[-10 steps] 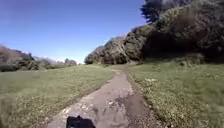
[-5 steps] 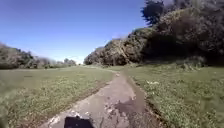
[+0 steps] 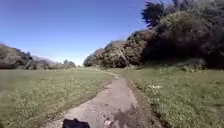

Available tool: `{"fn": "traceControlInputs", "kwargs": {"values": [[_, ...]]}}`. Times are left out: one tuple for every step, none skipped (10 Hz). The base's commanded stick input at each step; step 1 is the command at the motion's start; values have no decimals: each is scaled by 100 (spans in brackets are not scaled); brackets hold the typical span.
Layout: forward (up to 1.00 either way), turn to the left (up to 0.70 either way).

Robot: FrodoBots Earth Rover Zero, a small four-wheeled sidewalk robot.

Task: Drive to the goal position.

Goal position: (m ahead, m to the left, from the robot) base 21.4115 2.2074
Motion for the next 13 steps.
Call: {"fn": "traceControlInputs", "kwargs": {"values": [[50,-27],[50,0],[50,0],[50,0],[50,0],[50,0],[50,0],[50,0],[50,0],[50,0],[50,0],[50,0],[50,0]]}}
